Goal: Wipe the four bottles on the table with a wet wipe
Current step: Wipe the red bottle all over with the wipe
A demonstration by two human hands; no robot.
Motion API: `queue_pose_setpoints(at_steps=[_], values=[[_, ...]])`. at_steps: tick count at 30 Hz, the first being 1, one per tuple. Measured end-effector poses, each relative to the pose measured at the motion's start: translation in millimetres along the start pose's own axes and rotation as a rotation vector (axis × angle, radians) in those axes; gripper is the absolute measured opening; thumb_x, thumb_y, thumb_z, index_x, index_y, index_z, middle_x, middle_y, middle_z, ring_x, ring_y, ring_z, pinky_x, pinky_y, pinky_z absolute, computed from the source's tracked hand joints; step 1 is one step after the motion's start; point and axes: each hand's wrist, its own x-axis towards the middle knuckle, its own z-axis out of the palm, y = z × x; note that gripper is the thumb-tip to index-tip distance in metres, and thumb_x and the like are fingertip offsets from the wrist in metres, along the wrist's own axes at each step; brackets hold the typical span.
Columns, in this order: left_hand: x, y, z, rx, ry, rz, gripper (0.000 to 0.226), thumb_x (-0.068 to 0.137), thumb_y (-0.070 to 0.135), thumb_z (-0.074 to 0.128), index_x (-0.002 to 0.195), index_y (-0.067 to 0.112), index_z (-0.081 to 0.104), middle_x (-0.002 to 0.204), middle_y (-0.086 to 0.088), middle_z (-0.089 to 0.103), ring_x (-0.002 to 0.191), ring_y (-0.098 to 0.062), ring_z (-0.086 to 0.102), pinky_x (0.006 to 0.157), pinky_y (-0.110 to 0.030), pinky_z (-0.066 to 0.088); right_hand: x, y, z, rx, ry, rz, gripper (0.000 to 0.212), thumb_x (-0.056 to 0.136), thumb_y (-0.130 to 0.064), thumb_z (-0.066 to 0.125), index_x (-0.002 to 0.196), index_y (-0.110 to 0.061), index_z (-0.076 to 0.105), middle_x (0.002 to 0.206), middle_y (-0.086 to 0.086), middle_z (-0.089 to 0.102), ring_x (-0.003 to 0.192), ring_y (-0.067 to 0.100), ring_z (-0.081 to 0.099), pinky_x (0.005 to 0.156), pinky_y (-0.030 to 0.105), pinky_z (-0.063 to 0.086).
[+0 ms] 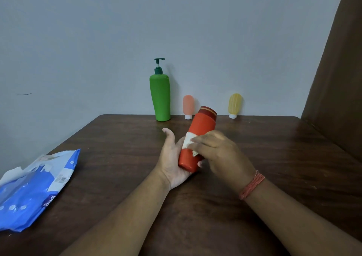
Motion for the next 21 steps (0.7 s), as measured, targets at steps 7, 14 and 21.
queue_pose_setpoints(at_steps=[7, 14, 21], values=[[-4.8, -5.9, 3.2, 0.177, -0.192, -0.03, 0.088, 0.09, 0.079, 0.025, 0.143, 0.011, 0.044, 0.118, -0.029, 0.064, 0.081, -0.025, 0.06, 0.056, -0.028, 0.05, -2.9, 35.9, -4.2, -0.143, 0.065, 0.324, 0.072, 0.072, 0.017, 0.054, 0.137, -0.015, 0.058, 0.137, 0.006, 0.058, 0.116, 0.03, 0.052, 0.093, 0.046, 0.053], [-7.8, -8.0, 6.8, 0.401, -0.252, -0.06, 0.076, 0.093, 0.072, 0.022, 0.137, 0.017, 0.05, 0.112, -0.024, 0.067, 0.079, -0.022, 0.06, 0.056, -0.027, 0.05, -5.5, 51.2, -4.5, -0.134, 0.124, 0.409, 0.08, 0.07, 0.026, 0.053, 0.139, -0.016, 0.056, 0.137, 0.003, 0.056, 0.125, 0.023, 0.044, 0.107, 0.04, 0.044], [-10.7, -9.8, 9.8, 0.431, -0.249, -0.059, 0.077, 0.091, 0.075, 0.019, 0.126, 0.019, 0.058, 0.108, -0.022, 0.067, 0.078, -0.022, 0.059, 0.055, -0.027, 0.048, 0.2, 42.1, -7.6, -0.123, -0.003, 0.162, 0.071, 0.065, 0.016, 0.067, 0.13, -0.009, 0.062, 0.133, 0.011, 0.062, 0.128, 0.033, 0.054, 0.111, 0.052, 0.035]])
